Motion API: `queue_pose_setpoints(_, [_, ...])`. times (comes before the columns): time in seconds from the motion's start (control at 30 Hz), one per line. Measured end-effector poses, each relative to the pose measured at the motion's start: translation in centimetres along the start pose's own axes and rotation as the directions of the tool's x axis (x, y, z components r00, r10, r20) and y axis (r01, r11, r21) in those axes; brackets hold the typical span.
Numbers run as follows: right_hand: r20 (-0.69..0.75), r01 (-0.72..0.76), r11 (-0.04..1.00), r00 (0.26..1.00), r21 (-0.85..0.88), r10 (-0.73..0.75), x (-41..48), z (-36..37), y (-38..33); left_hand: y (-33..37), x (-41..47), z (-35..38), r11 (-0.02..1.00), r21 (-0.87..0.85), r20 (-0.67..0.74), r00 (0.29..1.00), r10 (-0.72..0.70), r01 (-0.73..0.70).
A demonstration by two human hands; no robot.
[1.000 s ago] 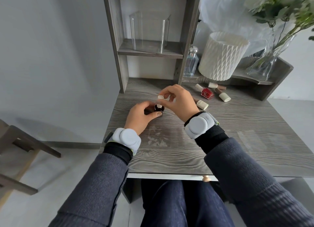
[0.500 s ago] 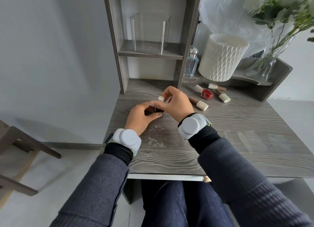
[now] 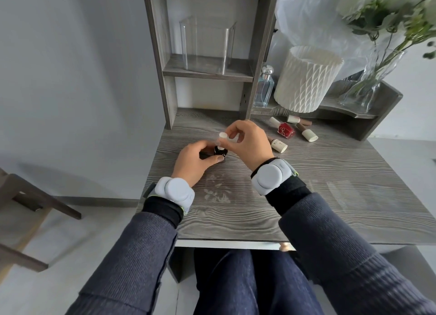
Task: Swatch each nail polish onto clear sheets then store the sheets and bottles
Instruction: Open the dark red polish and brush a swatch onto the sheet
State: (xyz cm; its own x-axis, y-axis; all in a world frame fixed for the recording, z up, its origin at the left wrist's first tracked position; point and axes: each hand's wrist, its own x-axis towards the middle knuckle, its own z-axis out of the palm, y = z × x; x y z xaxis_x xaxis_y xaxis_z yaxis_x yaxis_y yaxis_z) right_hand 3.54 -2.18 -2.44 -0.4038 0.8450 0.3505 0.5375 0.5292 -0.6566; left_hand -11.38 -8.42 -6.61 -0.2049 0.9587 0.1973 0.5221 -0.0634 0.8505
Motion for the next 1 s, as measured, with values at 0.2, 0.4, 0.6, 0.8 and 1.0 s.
queue_pose_setpoints(0.2, [0.072,0.044,0.999,0.996,0.019,-0.045,0.0,-0.4,-0.1,-0.2,0.0,-0.1,1.0,-0.006,-0.006,1.0,0.006,-0.006])
queue_pose_setpoints(0.4, [0.133,0.023,0.998,0.991,0.052,-0.03,0.0,0.5,-0.4,-0.3,0.1,0.1,1.0,0.004,-0.007,1.0,-0.002,0.002])
queue_pose_setpoints(0.6, [0.028,-0.066,0.996,0.997,-0.068,0.068,0.8,1.5,-0.6,-0.2,0.0,0.0,1.0,0.014,-0.016,1.0,-0.004,0.005])
queue_pose_setpoints(0.8, [-0.034,-0.027,0.999,0.999,-0.019,0.026,0.5,1.5,-0.8,-0.4,0.2,0.0,1.0,0.007,-0.006,1.0,-0.002,0.002])
queue_pose_setpoints(1.0, [-0.001,0.023,0.998,1.0,0.063,-0.023,0.1,1.1,-0.5,-0.5,0.3,0.1,1.0,0.008,-0.004,1.0,0.005,-0.005])
